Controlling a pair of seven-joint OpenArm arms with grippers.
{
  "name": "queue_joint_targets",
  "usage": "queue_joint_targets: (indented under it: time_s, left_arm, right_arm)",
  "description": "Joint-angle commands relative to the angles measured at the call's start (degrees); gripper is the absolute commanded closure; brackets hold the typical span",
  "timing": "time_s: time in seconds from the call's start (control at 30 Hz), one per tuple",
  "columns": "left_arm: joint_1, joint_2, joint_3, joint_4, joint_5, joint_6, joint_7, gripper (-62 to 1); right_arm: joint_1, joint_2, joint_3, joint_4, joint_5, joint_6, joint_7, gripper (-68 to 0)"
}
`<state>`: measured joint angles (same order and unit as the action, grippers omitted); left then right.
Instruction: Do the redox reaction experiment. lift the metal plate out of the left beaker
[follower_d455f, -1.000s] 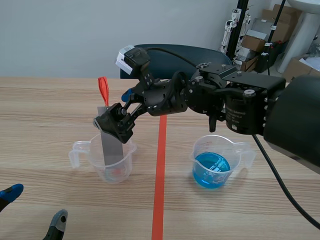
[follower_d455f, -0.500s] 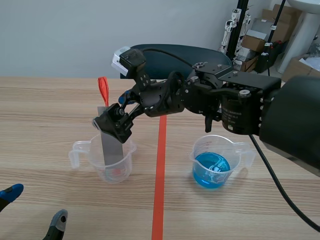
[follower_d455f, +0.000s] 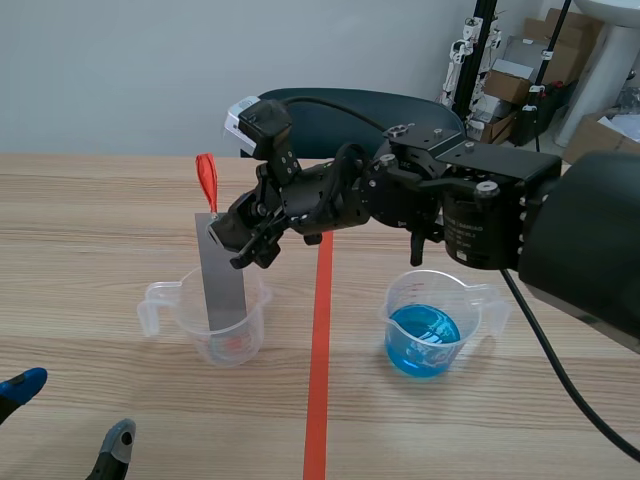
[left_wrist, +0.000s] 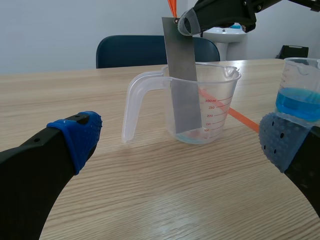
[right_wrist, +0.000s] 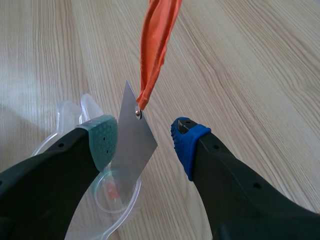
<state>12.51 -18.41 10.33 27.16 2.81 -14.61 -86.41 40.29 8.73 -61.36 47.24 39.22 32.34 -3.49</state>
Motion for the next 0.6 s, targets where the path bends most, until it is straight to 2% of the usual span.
queue_joint_targets:
  time_s: [0.0,0.37,0.57]
  left_arm:
    - [0.00,-0.37,-0.37,0.66,-0.42,0.07,-2.62,-62.3]
    - [0.00,-0.35,-0.37,0.66,-0.42,0.07,-2.62,-62.3]
    - [0.00,-0.35,-0.37,0.66,-0.42,0.07,-2.62,-62.3]
  right_arm:
    - [1.64,-0.68,0.15,0.94,-0.26,0.20,1.05,-23.6]
    - [1.64,-0.66,0.15,0.94,-0.70,0.24,1.33,-1.4]
    - [1.66,-0.66,0.15,0.96,-0.70,0.70,1.31,-0.4]
